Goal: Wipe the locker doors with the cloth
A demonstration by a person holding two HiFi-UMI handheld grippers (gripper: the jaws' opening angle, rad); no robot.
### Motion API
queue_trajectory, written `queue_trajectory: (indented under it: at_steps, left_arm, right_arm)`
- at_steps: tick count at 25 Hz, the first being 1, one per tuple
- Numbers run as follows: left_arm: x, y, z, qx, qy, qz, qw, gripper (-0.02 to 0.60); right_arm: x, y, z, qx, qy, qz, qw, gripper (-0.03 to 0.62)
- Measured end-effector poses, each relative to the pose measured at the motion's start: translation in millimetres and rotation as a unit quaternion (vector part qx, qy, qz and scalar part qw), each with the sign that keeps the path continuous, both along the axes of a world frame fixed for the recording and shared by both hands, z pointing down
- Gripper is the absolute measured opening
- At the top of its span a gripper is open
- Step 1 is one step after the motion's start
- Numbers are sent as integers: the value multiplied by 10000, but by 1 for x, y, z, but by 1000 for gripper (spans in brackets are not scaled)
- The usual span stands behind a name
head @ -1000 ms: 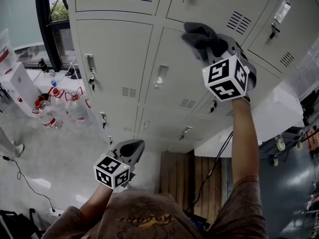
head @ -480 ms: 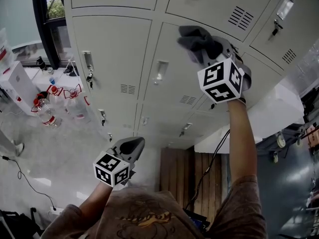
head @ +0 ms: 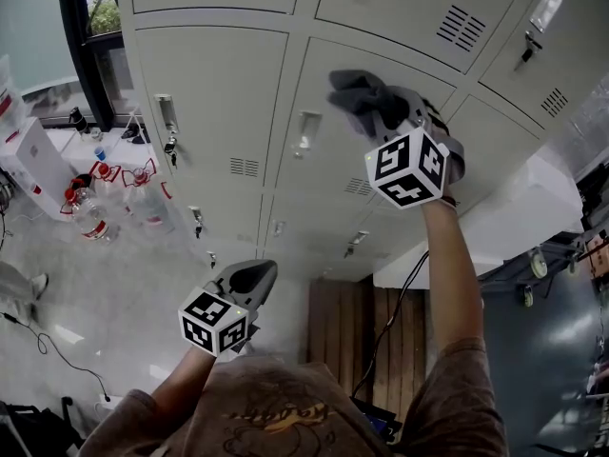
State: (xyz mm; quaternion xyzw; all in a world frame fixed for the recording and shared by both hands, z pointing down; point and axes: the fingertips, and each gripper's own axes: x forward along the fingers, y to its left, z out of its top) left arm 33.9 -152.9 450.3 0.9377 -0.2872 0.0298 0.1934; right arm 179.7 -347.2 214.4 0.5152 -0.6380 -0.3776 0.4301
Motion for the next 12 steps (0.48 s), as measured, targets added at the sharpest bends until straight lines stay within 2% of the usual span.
queue_trajectory:
  at_steps: [12]
  left_arm:
    - [-5,0,1,-30,11,-74,10000,3]
  right_arm:
    - [3,0,80,-661,37,60,9978,35]
